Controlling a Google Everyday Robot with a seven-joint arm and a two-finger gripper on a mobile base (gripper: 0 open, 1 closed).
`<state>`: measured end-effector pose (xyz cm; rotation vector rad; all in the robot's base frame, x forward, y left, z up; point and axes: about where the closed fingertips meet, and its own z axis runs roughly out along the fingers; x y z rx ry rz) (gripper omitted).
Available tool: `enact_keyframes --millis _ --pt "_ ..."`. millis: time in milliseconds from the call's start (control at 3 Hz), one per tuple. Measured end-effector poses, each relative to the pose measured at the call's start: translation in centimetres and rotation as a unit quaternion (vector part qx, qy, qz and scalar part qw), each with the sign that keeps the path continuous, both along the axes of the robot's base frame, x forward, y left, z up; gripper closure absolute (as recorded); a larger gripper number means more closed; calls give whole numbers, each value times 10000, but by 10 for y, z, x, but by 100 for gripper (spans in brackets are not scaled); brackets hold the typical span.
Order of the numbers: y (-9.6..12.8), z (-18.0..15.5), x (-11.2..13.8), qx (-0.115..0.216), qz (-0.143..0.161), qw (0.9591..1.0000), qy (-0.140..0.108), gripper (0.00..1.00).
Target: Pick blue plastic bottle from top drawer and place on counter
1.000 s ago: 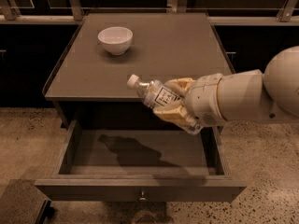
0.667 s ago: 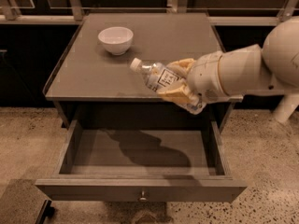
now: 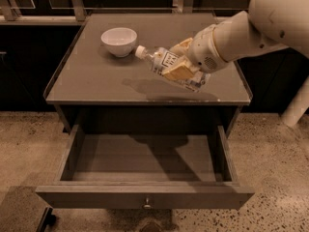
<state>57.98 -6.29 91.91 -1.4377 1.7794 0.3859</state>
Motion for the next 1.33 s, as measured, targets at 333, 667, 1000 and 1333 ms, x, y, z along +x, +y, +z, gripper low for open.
enact_keyframes --millis 333,667,1000,1333 --pt "-6 -9 29 -4 -46 9997 251 100" --pt "-13 -18 47 122 -108 9992 377 100" --pt "-13 -18 48 128 -110 9992 374 81" --pt "-13 -18 48 128 -110 9992 374 57"
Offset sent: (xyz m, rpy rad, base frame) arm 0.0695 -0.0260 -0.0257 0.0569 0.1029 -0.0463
